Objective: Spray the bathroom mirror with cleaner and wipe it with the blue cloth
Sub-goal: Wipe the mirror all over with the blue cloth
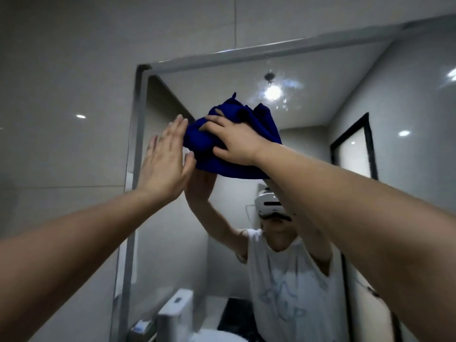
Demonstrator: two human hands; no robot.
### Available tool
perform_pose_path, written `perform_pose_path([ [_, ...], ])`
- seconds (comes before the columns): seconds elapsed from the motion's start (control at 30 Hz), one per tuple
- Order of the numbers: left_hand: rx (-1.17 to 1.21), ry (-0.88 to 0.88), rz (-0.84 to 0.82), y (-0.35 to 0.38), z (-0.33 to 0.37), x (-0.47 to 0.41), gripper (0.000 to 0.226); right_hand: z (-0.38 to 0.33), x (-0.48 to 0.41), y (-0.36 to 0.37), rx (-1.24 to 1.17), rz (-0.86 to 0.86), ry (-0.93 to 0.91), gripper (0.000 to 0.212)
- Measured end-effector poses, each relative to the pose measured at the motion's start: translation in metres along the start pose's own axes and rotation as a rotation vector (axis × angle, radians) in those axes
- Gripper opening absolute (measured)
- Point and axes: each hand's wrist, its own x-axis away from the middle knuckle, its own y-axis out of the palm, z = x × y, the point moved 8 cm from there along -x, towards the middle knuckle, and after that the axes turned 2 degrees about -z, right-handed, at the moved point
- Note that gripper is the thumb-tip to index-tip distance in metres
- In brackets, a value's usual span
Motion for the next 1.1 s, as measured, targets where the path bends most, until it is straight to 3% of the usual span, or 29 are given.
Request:
perform_pose_path([
  [0.2,0.03,0.063,0.012,0.003,0.063,-0.018,0.057,0.077,0.042,-0.052,-0.035,0.134,0.251,0.053],
  [0.37,0.014,0.09,-0.031,0.01,0.131,-0.029,0.06,0.178,0.131,-0.117,-0.081,0.301,0.489,0.049],
  [0.7,0.126,0.22,-0.101,0.061,0.375,-0.026,0.059,0.327,0.385,-0.194,-0.082,0.404,0.761,0.051],
  [0.9,0.173,0.326,-0.183,0.099,0.505,0.011,0.063,0.37,0.5,-0.207,-0.107,0.397,0.864,0.053],
  [1.1,0.187,0.329,-0.289,0.104,0.552,0.049,0.061,0.363,0.576,-0.192,-0.156,0.369,0.977,0.056],
])
